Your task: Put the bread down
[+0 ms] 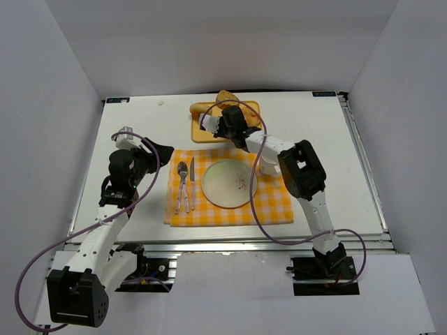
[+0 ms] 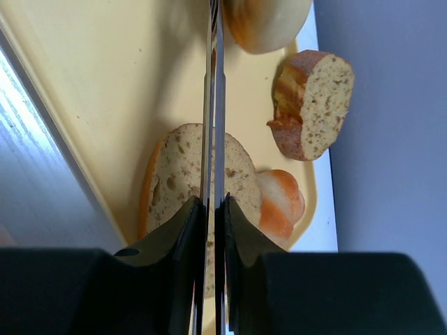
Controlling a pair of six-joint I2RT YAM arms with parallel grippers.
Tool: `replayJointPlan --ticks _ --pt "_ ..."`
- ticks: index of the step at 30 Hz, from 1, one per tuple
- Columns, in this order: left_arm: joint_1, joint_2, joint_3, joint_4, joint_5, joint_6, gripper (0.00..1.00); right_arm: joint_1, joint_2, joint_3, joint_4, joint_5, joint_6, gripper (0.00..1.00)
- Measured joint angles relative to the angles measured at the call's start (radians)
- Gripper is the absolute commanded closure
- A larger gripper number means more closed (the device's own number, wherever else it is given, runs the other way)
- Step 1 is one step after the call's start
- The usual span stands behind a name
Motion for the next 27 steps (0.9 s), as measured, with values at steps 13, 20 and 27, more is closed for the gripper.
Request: replayJointPlan --ticks 13,20,27 --pt "0.0 -0.011 0.0 0.0 0.0 0.0 0.29 0.001 -0.17 -0.141 0.032 -0.02 0.045 0.93" --pt "0.0 -0.023 0.0 -0.001 0.0 -0.001 0.29 0.003 -0.267 -0.248 0.033 -0.039 0.068 0.81" --pt "0.0 -0.025 0.0 -0.001 0.0 -0.004 0.29 0.01 -0.288 -0.257 0.029 -0.059 0.083 0.71"
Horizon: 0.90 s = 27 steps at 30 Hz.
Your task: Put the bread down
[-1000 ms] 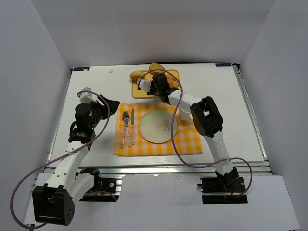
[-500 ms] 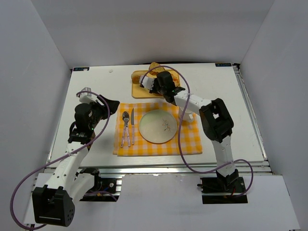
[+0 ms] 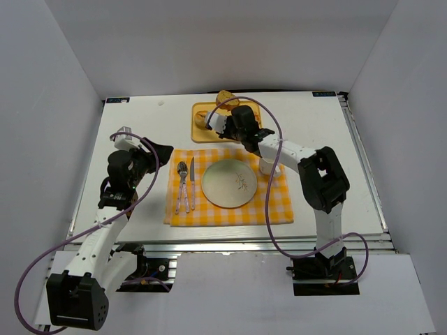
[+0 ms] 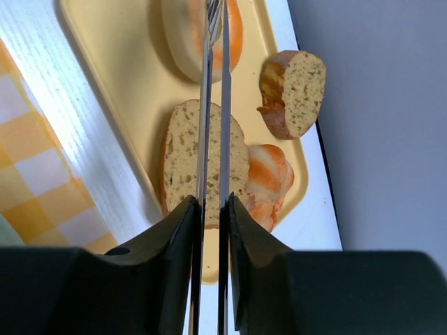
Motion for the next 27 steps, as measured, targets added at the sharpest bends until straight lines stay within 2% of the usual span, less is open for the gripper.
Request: replayJointPlan --ticks 11,27 --pt "0.0 -0.045 0.0 -0.021 -0.001 0.0 0.29 0.015 0.001 0.002 -0.055 -0.028 0.019 0.52" --pt "0.0 -0.052 0.0 -0.038 -0.008 0.002 0.29 0.018 0.097 0.055 -0.082 -0.013 0.012 0.52"
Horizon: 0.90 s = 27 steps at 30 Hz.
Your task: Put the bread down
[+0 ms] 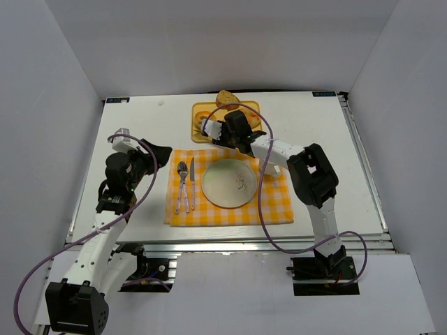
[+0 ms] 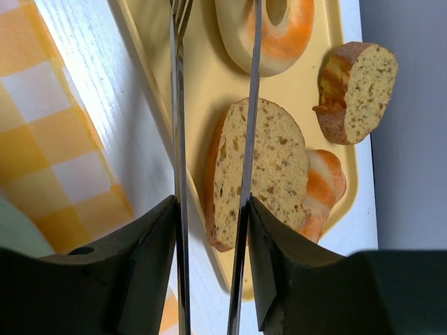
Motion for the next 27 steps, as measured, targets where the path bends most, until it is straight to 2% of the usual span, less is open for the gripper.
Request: replayJointPlan --ticks 12,21,24,27 --pt "0.0 -0.003 0.0 -0.025 -0.01 0.002 0.29 0.0 0.04 0.025 0.038 0.028 -0.02 0.53" --pt "0.0 -0.003 0.0 -0.024 -0.01 0.002 0.29 0.0 0.04 0.024 0.064 0.039 -0.023 0.5" --pt "0.0 -0.003 0.0 -0.024 -0.01 0.002 0.29 0.0 0.04 0.024 0.063 0.046 -0.025 0.52" --pt "0.0 -0.003 0.0 -0.025 -0.01 0.002 0.29 0.0 0.04 0.024 0.061 0.05 -0.025 0.63"
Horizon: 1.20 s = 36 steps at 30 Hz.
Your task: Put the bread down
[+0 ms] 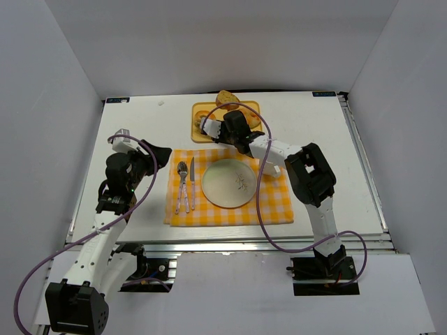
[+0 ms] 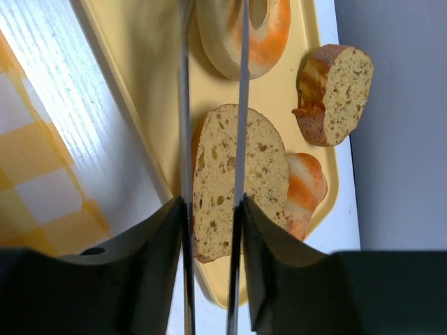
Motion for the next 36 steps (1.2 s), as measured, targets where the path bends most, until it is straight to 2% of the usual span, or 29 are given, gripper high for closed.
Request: replayJointPlan --ticks 10,18,29,36 --pt "0.0 -0.008 0.0 0.0 -0.001 0.0 0.29 0.0 0.0 0.02 -0.043 0.0 0.012 0.82" --pt "0.0 -0.01 0.0 0.0 -0.001 0.0 0.29 -0.001 -0.042 0.006 -0.076 -0.022 0.054 0.9" --pt "0.0 -0.014 0.0 0.0 0.0 0.0 0.29 -0.021 -0.425 -0.233 -0.153 -0.225 0.078 0.93" --pt "0.0 -0.009 0.0 0.024 0.0 -0.002 0.29 -0.046 -0.698 -0.385 -0.415 -0.418 -0.019 0.96"
